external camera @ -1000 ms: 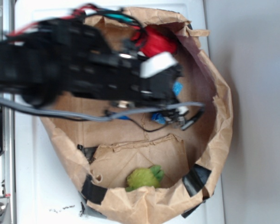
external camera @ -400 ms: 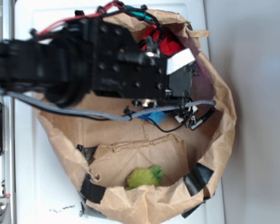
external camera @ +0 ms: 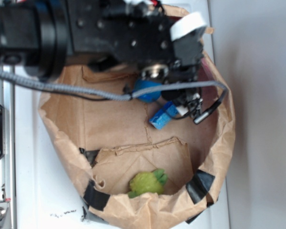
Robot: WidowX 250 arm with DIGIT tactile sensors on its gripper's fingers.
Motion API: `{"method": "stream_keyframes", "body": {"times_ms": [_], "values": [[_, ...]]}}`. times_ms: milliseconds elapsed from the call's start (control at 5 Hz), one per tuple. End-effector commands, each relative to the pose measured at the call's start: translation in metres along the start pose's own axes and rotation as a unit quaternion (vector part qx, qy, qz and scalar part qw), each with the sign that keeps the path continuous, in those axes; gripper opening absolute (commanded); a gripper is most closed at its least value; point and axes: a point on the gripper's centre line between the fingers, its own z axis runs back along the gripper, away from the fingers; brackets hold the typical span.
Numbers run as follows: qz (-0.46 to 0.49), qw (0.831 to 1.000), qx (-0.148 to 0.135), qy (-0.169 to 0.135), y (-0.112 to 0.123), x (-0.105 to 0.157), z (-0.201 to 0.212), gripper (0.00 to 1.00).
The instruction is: Grab the red paper.
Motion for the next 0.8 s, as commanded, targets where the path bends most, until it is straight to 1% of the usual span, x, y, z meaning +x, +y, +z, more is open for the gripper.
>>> {"method": "stream_keyframes", "body": {"times_ms": [0,200,400,600], "values": [[0.032,0.999,0.000,-0.031,0.019,0.033,0.021,1.00],[0.057,0.997,0.003,-0.046,0.025,0.039,0.019,1.00],[0.058,0.995,0.031,-0.077,0.025,0.042,-0.006,1.00],[0.074,0.990,0.047,-0.110,0.032,0.041,-0.012,1.00]]}}
